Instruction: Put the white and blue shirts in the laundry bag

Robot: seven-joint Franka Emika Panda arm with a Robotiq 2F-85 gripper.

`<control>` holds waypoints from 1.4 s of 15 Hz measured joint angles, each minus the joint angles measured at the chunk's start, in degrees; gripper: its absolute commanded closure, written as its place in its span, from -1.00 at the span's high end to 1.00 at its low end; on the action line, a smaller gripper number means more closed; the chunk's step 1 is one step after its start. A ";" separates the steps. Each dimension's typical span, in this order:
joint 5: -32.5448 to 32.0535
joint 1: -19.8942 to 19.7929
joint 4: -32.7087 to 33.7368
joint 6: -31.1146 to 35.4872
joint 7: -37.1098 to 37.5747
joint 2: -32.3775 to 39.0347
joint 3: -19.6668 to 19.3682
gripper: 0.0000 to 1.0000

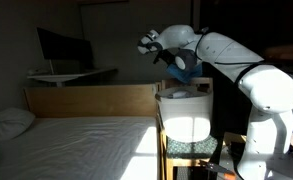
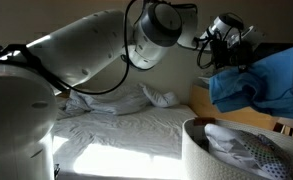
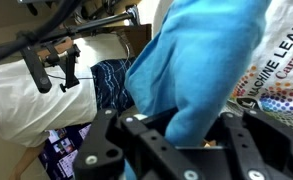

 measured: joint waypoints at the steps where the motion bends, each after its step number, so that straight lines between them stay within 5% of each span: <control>1: 0.65 -0.45 0.58 -0.31 0.47 0.00 0.00 -0.30; 8: 3.42 -1.13 3.41 -0.81 2.62 0.02 0.26 0.58; 11: 3.20 -2.91 8.52 -2.62 3.27 0.77 5.39 0.95; 21: 3.60 -0.35 13.69 5.67 3.50 1.62 18.34 1.00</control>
